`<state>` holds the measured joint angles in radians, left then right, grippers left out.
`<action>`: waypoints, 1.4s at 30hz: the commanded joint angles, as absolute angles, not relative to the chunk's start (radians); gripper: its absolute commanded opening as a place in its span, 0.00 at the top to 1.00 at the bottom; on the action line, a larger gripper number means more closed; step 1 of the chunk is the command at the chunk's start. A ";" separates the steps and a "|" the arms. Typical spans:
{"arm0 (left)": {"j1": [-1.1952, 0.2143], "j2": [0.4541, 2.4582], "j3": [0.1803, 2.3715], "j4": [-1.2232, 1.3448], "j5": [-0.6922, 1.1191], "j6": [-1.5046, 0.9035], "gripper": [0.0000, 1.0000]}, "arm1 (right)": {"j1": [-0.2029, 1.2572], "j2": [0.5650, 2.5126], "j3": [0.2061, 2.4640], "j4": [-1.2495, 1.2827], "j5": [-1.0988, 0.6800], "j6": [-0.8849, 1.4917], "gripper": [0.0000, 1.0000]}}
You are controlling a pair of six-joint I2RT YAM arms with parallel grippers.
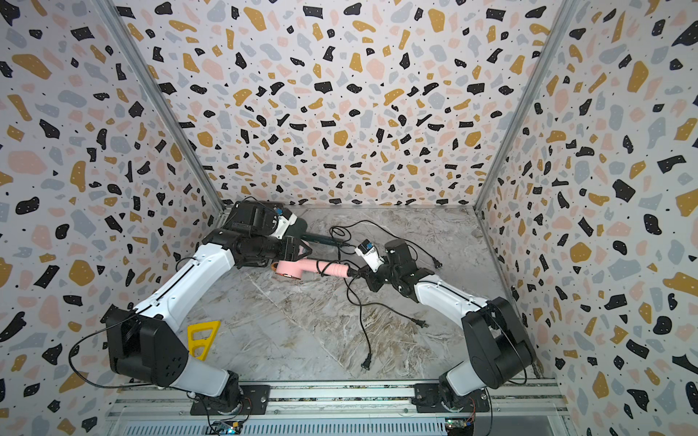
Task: Wrap the cord around the hair dryer
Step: Wrap the power cord around the hair dryer.
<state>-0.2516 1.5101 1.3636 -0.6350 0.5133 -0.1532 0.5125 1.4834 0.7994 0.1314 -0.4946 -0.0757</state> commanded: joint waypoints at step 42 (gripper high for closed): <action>-0.288 1.583 2.162 -1.174 0.482 -0.178 1.00 | 0.505 1.512 0.875 -0.283 -0.259 -0.079 0.40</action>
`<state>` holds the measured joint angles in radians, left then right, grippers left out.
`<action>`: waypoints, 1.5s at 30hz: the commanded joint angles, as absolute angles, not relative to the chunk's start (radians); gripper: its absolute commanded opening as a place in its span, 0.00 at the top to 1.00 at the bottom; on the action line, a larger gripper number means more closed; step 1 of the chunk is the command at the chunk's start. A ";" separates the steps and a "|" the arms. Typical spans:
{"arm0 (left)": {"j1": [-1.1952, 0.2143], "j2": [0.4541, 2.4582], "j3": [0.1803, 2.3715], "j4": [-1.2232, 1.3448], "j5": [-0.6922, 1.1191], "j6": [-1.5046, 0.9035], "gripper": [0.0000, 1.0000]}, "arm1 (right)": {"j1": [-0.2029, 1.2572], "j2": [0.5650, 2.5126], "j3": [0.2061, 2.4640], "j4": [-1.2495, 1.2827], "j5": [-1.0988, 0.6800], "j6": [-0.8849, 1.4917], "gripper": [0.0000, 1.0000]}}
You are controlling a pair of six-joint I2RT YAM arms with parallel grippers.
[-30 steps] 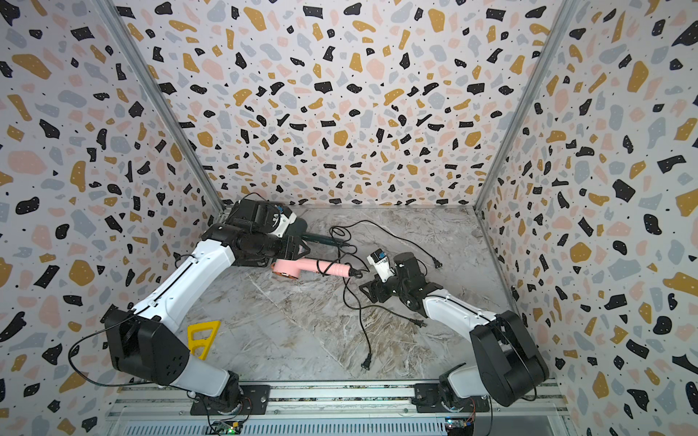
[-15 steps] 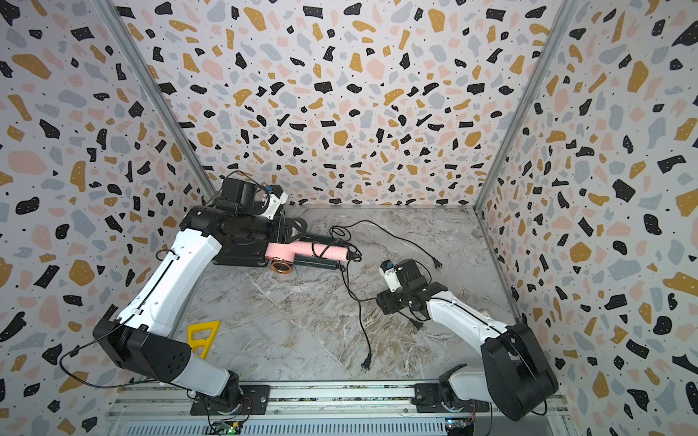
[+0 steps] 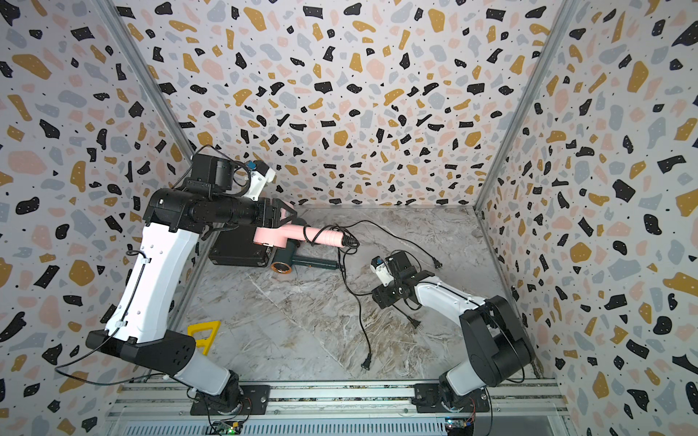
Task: Wrap the cord around the hair dryer
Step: Wrap the power cord around the hair dryer.
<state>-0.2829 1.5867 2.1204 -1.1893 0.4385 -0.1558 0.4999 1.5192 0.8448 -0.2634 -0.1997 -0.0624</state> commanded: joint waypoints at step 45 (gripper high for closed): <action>-0.410 1.476 1.331 -0.581 0.356 0.029 1.00 | 0.480 1.675 1.704 -0.562 -0.093 -0.358 1.00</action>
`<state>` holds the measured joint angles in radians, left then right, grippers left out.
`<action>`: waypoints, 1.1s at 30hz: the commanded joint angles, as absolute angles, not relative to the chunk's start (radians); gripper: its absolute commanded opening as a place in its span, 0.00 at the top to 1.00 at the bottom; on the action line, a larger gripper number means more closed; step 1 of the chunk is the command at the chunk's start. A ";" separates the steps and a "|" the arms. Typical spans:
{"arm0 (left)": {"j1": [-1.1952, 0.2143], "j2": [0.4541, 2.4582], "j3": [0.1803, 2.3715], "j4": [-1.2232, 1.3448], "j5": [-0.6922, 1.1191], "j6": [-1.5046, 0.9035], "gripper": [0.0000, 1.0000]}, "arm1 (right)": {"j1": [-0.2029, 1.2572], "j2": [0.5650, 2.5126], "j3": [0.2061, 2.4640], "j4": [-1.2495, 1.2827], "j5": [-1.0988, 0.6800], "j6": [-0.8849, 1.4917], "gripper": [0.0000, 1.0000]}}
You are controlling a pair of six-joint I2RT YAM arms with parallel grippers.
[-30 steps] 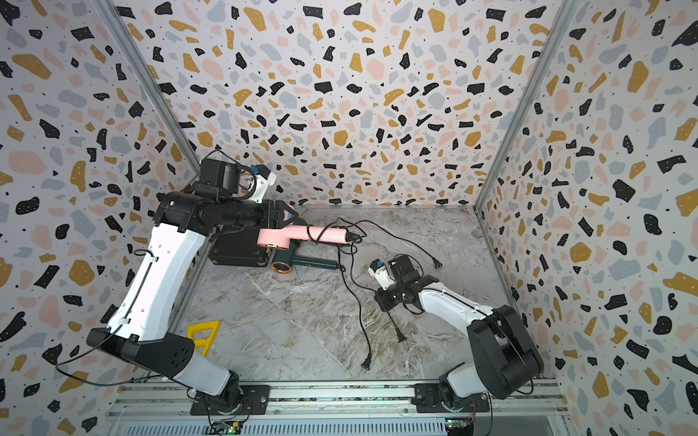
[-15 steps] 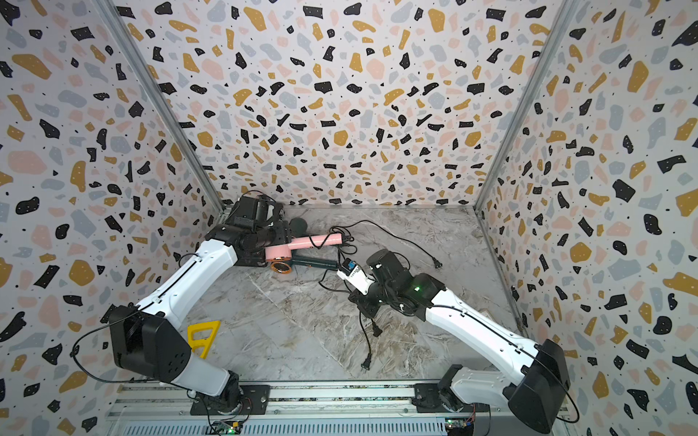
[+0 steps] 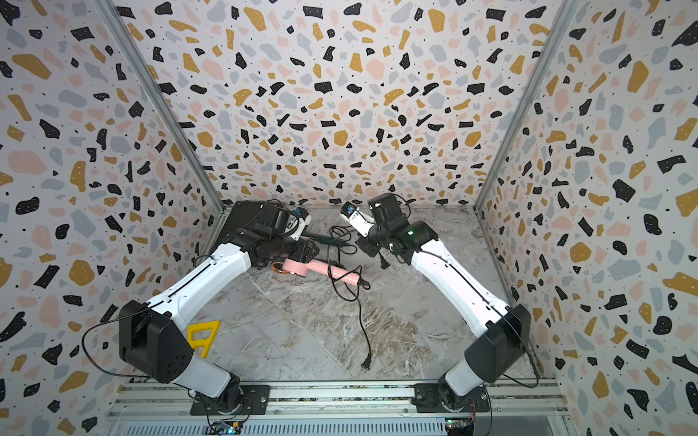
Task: Wrap the cord around the hair dryer
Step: Wrap the power cord around the hair dryer.
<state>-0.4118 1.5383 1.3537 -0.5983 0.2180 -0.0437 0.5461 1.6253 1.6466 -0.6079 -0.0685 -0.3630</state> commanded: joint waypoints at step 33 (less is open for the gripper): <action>-0.258 1.473 1.280 -0.319 0.007 -0.587 1.00 | 0.689 1.464 0.866 -0.290 -0.024 -0.042 1.00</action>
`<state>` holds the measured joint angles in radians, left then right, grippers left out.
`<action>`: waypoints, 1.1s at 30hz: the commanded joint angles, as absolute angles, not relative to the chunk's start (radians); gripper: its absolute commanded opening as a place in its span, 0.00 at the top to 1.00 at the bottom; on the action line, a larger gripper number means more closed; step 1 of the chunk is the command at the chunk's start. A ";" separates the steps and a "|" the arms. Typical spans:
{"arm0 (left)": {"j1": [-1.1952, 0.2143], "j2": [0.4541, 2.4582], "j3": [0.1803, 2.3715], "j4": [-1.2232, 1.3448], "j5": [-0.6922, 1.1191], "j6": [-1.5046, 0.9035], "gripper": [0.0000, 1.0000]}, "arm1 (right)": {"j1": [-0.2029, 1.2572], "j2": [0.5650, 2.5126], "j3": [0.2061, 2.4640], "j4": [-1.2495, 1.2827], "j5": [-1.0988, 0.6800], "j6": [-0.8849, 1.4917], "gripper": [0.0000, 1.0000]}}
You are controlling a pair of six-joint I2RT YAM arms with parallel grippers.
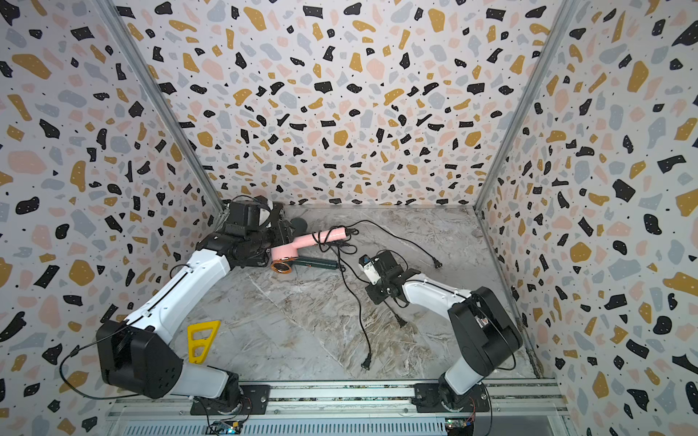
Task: Wrap the cord around the hair dryer
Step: Wrap the power cord around the hair dryer.
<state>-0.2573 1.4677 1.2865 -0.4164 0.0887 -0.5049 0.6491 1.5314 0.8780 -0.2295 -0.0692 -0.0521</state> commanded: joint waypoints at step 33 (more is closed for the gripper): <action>-0.323 1.714 1.225 -0.246 -0.445 -0.432 1.00 | 1.074 1.244 1.465 -0.471 0.343 -0.587 1.00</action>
